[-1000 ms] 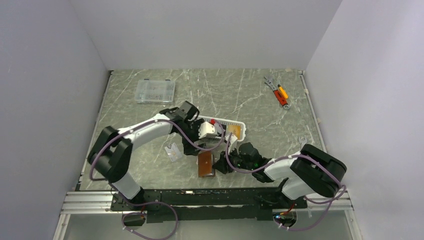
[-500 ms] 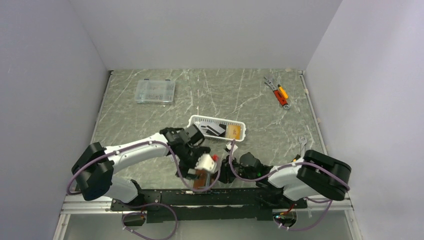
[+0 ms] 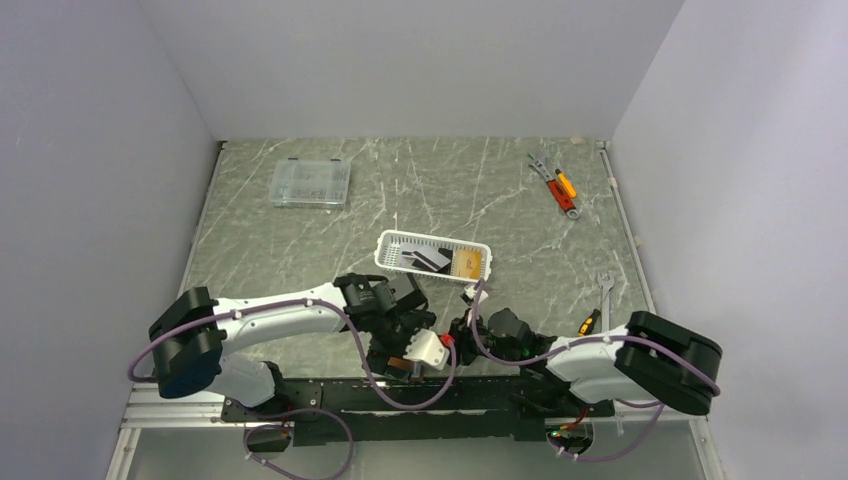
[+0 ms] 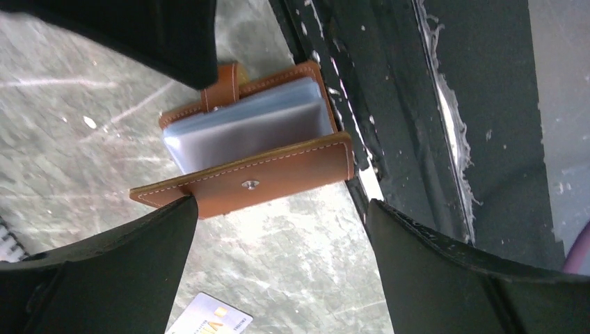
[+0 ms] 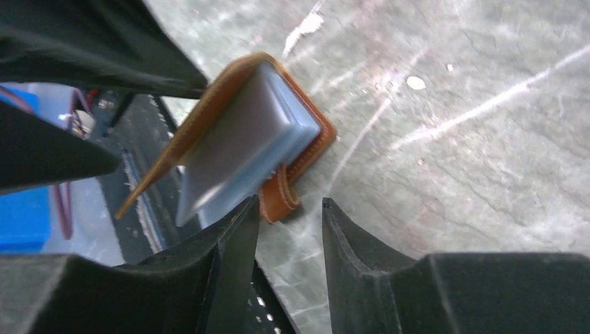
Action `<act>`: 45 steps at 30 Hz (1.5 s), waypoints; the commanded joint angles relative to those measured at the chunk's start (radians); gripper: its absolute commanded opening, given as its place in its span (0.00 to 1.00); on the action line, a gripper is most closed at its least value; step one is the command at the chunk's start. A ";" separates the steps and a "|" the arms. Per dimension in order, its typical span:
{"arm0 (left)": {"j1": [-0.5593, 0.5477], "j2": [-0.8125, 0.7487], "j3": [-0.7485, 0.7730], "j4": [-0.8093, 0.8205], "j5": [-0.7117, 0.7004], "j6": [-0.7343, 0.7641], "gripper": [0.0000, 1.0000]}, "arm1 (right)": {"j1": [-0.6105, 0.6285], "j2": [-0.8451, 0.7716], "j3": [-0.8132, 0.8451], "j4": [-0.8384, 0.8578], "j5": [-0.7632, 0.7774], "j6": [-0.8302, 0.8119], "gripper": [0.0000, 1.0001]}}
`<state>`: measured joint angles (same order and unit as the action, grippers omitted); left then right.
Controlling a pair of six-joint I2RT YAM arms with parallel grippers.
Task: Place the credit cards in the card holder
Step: Close the card holder at the center of the board.
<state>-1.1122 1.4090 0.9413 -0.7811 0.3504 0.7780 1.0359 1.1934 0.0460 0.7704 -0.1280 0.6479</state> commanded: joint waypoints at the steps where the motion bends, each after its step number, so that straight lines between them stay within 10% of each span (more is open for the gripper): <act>1: -0.066 0.027 0.021 0.068 -0.067 -0.093 0.99 | 0.002 0.104 0.035 0.090 0.001 0.007 0.42; 15: -0.144 0.098 -0.145 0.265 -0.310 -0.024 1.00 | -0.030 0.275 -0.021 0.388 -0.079 0.068 0.37; 27: 0.081 0.032 -0.181 0.277 -0.235 0.117 0.99 | -0.127 0.407 -0.043 0.655 -0.210 0.135 0.34; 45: 0.295 -0.100 -0.003 0.057 -0.028 0.038 0.99 | -0.235 0.423 0.268 0.259 -0.280 -0.033 0.45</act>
<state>-0.8780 1.3846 0.8406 -0.6674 0.2649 0.8925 0.8043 1.5257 0.2543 1.0420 -0.3321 0.6460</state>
